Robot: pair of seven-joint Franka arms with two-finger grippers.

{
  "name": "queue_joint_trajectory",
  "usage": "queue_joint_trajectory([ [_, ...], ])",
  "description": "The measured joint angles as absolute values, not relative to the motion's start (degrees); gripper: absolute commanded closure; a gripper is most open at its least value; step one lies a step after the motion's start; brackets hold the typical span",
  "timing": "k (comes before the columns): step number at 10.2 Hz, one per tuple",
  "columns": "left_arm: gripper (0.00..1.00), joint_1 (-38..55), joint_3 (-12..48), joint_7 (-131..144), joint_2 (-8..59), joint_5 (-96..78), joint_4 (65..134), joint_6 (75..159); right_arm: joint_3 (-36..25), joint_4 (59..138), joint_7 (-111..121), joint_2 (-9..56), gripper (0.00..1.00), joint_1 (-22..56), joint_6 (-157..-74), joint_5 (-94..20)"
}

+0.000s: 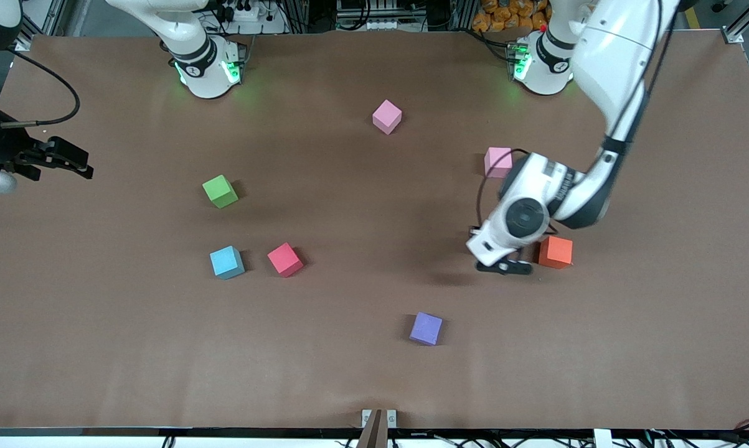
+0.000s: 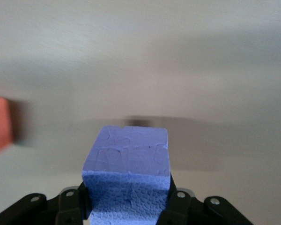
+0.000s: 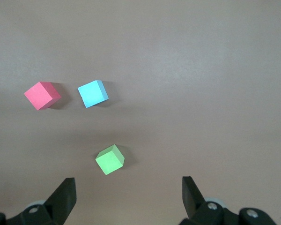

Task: Arrange blocks into number 1
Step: 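Carry the purple cube with the left gripper toward the table's middle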

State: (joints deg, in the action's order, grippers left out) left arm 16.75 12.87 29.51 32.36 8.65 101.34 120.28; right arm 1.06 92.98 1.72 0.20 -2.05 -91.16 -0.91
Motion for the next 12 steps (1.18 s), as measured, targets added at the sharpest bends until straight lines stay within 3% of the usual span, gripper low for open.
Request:
queue_joint_trajectory([
  [3,1.0,22.6,18.1,43.2,32.1,8.6,101.4,119.9,1.0,92.9,1.7,0.2,0.0,-2.1,-91.1,-0.9],
  [7,1.0,35.6,18.6,57.0,33.4,8.6,100.6,120.0,0.9,92.9,1.7,0.3,0.0,-2.1,-91.0,-0.9],
  [12,1.0,42.7,18.5,63.1,39.1,8.7,95.8,121.0,1.0,92.9,1.7,0.3,0.0,-2.1,-91.0,-0.9],
])
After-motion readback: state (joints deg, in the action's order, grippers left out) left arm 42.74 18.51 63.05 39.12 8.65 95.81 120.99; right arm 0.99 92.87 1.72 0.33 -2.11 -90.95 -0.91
